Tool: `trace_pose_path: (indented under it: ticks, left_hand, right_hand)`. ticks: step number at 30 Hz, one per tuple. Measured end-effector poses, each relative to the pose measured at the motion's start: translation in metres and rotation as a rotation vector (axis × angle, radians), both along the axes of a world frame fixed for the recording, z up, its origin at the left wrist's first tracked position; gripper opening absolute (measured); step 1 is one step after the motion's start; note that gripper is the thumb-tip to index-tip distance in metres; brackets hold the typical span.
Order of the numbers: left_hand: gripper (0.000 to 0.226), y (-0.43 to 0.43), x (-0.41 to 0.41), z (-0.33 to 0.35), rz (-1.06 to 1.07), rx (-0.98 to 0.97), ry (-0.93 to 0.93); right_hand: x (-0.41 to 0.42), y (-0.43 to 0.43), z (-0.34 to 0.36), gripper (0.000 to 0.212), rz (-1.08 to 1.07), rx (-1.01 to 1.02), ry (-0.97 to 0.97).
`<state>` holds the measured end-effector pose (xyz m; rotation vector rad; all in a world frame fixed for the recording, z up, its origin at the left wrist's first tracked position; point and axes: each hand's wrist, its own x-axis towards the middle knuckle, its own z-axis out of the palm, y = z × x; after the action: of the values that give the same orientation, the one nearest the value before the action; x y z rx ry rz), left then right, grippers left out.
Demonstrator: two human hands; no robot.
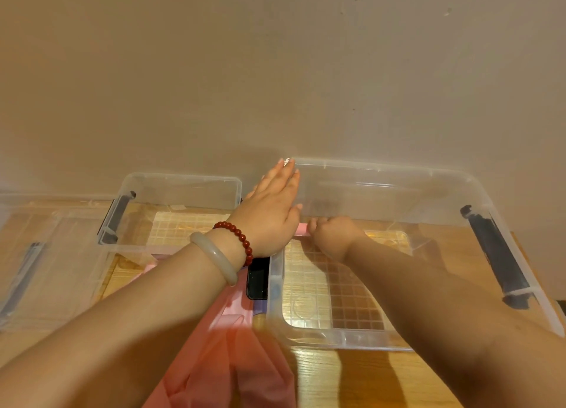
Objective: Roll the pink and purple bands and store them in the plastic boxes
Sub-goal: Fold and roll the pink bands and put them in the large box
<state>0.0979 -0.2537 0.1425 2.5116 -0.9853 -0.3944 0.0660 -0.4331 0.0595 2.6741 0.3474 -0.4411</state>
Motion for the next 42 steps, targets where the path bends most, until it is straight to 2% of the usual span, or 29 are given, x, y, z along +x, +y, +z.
trace_pose_path:
  ticks: [4,6,7,9,11,14,20,25,31,42]
  left_hand:
    - [0.058,0.000,-0.001,0.000,0.011,-0.019,0.011]
    - [0.058,0.000,-0.002,0.001,0.016,-0.022,0.020]
    - [0.058,0.000,-0.002,0.001,0.017,-0.020,0.021]
    - [0.058,0.000,-0.001,0.001,0.014,-0.019,0.019]
    - [0.058,-0.001,-0.002,0.001,0.012,-0.021,0.023]
    - [0.058,-0.001,-0.001,0.000,0.021,-0.028,0.021]
    - [0.058,-0.001,-0.001,0.001,0.023,-0.033,0.020]
    - [0.058,-0.002,0.000,-0.001,0.028,-0.034,0.020]
    - [0.058,-0.002,0.000,-0.002,0.024,-0.033,0.014]
    - [0.058,-0.002,-0.001,-0.001,0.026,-0.030,0.008]
  right_hand:
    - [0.004,0.003,-0.016,0.030,0.094,-0.019,-0.038]
    - [0.008,0.007,-0.026,0.037,0.076,0.059,-0.056]
    - [0.010,0.005,-0.031,0.034,0.091,0.081,-0.087]
    - [0.010,0.006,-0.029,0.010,0.080,0.044,-0.051]
    - [0.006,0.005,-0.035,0.031,0.207,-0.093,-0.114]
    - [0.005,0.009,-0.027,0.041,0.261,-0.192,-0.096]
    - [0.005,0.012,-0.032,0.041,0.108,-0.137,-0.081]
    - [0.002,0.013,-0.032,0.045,0.087,-0.106,-0.028]
    - [0.004,0.007,-0.031,0.036,0.009,0.041,0.021]
    - [0.005,0.009,-0.033,0.037,-0.026,0.090,-0.012]
